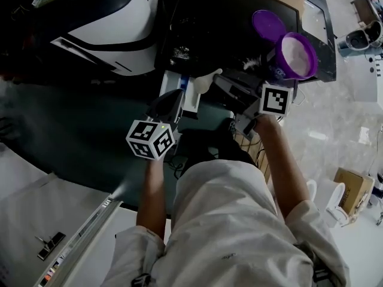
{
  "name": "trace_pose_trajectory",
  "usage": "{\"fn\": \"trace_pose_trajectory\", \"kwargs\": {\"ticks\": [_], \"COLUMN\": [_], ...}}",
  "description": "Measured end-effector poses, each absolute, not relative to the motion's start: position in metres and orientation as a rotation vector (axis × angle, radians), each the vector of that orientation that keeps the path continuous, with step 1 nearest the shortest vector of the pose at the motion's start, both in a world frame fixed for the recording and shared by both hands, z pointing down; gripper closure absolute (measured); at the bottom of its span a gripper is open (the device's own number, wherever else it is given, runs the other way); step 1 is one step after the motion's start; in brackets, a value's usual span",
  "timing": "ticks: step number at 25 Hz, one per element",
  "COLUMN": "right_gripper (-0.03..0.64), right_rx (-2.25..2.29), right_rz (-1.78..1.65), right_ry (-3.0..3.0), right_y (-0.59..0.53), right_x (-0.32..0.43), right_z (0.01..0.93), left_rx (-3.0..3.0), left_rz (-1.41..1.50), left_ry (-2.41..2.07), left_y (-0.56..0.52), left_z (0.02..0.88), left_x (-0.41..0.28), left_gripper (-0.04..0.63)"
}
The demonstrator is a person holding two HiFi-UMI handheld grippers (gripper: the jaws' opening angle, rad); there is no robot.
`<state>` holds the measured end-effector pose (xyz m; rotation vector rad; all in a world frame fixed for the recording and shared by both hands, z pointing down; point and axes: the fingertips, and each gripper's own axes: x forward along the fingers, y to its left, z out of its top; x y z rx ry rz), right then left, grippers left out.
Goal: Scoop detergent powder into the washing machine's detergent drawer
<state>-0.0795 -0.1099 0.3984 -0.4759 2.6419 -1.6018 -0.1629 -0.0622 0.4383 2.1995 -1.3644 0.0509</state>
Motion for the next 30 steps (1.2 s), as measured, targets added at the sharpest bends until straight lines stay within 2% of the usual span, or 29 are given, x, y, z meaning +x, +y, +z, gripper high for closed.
{"fn": "trace_pose_trajectory", "kwargs": {"ticks": [30], "right_gripper": [0.608], "right_rx": [-0.691], "right_rz": [-1.406], "right_ry": [2.864], "right_y": [-0.087], "right_x": [-0.101], "right_z": [0.497], "left_rx": [2.119], "left_rz": [0.048], "left_ry": [-1.259], "left_y": [-0.035], "left_z": [0.509], "left_x": [-0.165], "left_gripper": [0.575]}}
